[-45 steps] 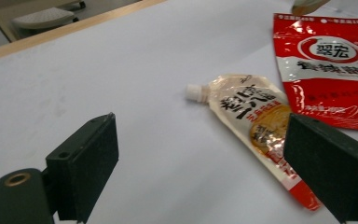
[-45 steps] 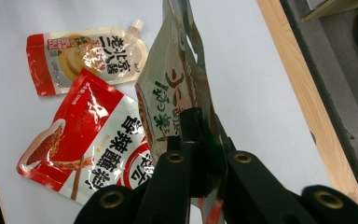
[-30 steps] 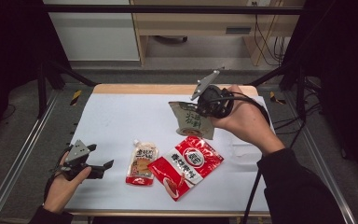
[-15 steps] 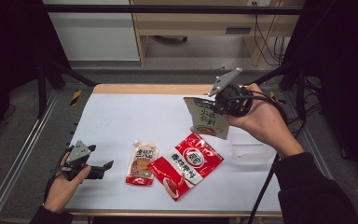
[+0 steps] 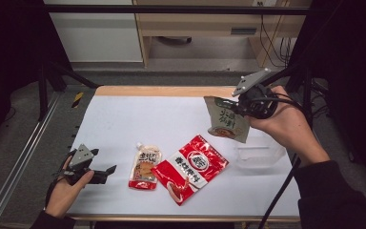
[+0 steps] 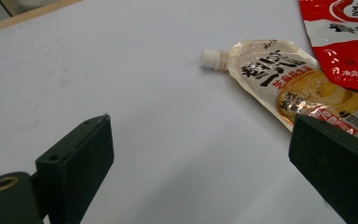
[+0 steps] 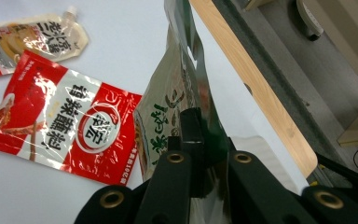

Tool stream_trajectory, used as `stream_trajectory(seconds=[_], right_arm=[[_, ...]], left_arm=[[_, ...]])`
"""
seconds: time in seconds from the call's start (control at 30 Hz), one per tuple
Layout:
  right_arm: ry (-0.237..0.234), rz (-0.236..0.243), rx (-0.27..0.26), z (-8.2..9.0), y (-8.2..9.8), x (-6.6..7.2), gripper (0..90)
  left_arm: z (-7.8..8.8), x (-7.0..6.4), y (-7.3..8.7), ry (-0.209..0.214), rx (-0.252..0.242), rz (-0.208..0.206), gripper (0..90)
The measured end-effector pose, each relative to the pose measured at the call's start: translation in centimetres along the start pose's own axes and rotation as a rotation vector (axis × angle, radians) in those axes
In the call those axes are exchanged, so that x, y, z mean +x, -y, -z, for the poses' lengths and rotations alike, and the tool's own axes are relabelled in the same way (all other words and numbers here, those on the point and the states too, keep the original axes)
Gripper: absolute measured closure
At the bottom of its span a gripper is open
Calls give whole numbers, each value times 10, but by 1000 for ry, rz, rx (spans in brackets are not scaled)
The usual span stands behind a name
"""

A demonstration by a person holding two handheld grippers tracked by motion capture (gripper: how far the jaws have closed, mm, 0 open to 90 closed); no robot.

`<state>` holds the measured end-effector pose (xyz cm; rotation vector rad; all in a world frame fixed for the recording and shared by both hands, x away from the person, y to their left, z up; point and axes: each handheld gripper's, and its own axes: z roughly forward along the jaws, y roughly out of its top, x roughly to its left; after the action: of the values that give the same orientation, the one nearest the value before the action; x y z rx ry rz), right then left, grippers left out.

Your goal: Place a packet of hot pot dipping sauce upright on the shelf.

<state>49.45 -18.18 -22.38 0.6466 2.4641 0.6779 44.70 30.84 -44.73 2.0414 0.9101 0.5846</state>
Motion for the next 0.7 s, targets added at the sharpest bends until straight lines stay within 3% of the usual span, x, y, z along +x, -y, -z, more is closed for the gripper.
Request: stream_trajectory(seconds=[0.7], right_arm=[[45,-67,-3,20,39,-20,900]], left_arm=[[-1,-1,0,-2,13,-10,63]])
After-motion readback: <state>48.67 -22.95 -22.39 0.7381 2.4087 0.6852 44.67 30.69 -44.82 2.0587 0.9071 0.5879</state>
